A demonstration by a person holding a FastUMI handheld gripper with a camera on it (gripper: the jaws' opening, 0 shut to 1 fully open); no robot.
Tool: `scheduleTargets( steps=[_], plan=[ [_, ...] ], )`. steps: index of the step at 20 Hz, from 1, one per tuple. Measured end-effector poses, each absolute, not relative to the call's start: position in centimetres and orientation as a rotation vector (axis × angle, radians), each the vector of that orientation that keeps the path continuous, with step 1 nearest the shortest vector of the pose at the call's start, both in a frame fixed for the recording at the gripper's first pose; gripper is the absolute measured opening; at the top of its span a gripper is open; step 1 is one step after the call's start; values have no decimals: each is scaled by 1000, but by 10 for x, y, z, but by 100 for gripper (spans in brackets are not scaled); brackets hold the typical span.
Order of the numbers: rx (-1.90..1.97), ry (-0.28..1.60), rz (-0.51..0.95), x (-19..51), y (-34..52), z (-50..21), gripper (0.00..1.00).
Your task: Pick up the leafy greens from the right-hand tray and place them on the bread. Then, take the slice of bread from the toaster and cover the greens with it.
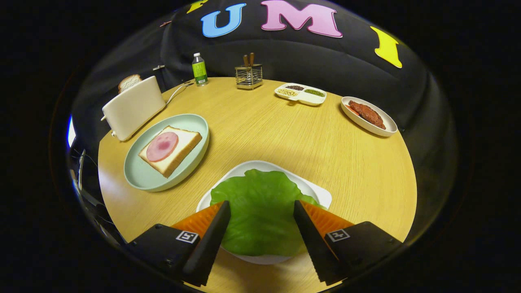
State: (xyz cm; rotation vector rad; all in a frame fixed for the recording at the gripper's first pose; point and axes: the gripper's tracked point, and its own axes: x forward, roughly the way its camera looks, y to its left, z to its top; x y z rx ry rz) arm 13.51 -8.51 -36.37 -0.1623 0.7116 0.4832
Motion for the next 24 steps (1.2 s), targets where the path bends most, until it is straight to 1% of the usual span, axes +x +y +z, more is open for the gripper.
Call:
scheduleTargets(
  steps=[2,5,7,10,12,14,16,17,19,24],
  plan=[
    [-148,719,472,135,-85,-364,98],
    [-148,731,460,135,-85,-365,96],
    [-156,723,465,134,-82,-366,72],
    [-169,716,483,131,-77,-366,49],
    [-160,713,468,133,-75,-367,24],
    [-159,715,472,131,-74,-365,14],
    [-141,743,466,131,-73,-366,8],
    [-140,767,468,128,-71,-366,7],
    [-169,772,463,130,-72,-362,7],
    [-122,776,367,133,-75,-339,7]
  ],
)
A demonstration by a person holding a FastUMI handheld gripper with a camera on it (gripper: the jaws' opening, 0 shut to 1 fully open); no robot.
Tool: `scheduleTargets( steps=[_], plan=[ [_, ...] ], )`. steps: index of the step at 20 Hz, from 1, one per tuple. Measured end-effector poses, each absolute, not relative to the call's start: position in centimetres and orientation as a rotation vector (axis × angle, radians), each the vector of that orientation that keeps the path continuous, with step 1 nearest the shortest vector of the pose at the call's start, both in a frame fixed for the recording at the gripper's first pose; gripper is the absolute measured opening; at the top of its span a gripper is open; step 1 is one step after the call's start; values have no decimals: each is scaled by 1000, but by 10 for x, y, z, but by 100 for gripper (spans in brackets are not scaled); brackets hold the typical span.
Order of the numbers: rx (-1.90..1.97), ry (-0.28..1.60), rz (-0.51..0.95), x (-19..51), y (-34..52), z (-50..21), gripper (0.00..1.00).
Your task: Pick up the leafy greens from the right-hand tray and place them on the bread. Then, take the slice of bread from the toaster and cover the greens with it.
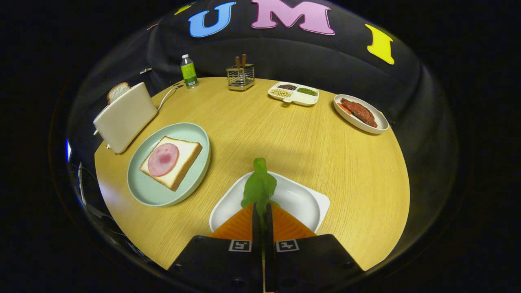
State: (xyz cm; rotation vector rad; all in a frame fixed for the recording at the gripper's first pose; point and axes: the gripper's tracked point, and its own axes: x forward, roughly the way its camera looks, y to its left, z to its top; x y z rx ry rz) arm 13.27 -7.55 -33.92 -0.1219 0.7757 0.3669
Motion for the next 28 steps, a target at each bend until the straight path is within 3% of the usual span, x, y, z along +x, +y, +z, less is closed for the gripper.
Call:
scheduleTargets(
  steps=[10,28],
  plan=[
    [-87,679,262,138,-57,-261,7],
    [-100,623,434,129,70,-227,8]
  ],
)
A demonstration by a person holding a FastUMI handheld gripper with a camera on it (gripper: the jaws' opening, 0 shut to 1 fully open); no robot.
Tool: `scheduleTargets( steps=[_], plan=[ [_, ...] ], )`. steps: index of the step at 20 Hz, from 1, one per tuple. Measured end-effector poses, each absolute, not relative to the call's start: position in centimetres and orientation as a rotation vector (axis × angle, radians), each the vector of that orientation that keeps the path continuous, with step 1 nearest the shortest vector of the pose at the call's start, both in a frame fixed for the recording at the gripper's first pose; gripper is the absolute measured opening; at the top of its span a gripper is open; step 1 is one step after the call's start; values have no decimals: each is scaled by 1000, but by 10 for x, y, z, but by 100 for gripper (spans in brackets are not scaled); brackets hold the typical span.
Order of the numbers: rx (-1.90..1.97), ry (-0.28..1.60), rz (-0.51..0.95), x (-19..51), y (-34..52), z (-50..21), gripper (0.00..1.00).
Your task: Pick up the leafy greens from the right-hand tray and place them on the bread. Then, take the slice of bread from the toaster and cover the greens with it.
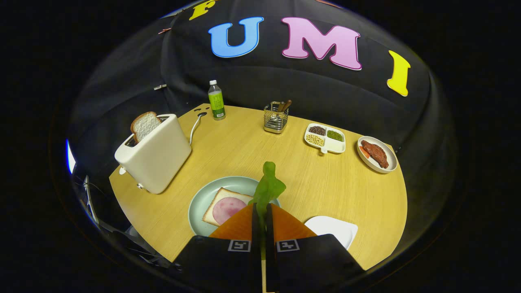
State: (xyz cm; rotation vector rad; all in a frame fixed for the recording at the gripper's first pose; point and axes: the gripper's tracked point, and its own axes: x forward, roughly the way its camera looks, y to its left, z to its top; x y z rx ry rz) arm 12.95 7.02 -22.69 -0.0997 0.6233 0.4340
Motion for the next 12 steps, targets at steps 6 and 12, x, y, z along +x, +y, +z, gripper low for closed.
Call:
scheduleTargets(
  steps=[6,12],
  plan=[
    [-142,632,467,139,104,-237,11],
    [-228,644,489,137,127,-256,18]
  ],
)
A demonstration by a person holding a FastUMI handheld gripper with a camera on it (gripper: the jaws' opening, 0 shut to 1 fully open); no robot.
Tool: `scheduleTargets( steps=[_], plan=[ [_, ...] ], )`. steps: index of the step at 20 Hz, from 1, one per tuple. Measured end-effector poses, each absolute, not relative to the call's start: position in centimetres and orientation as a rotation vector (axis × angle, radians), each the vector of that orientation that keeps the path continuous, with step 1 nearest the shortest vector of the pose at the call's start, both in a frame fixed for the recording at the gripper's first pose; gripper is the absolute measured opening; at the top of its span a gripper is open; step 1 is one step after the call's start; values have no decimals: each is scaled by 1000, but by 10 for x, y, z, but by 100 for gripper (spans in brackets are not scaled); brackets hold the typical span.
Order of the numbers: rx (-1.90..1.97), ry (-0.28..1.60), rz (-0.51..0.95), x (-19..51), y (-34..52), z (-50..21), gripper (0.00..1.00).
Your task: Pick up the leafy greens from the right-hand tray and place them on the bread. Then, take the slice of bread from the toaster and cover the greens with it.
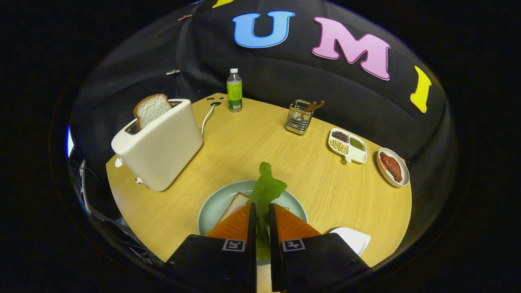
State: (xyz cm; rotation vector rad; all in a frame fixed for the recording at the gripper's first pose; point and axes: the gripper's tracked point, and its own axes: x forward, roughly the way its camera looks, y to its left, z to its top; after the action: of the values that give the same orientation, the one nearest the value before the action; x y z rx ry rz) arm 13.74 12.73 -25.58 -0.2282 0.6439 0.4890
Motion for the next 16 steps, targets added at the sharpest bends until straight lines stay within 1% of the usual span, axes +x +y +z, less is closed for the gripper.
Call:
scheduleTargets(
  steps=[1,3,9,10,11,16],
  plan=[
    [-244,649,489,136,128,-260,18],
    [-269,667,486,133,131,-271,24],
    [-290,700,508,122,144,-287,77],
    [-285,697,509,122,147,-289,96],
    [-282,686,503,121,146,-285,99],
    [-217,590,508,116,166,-249,98]
  ],
)
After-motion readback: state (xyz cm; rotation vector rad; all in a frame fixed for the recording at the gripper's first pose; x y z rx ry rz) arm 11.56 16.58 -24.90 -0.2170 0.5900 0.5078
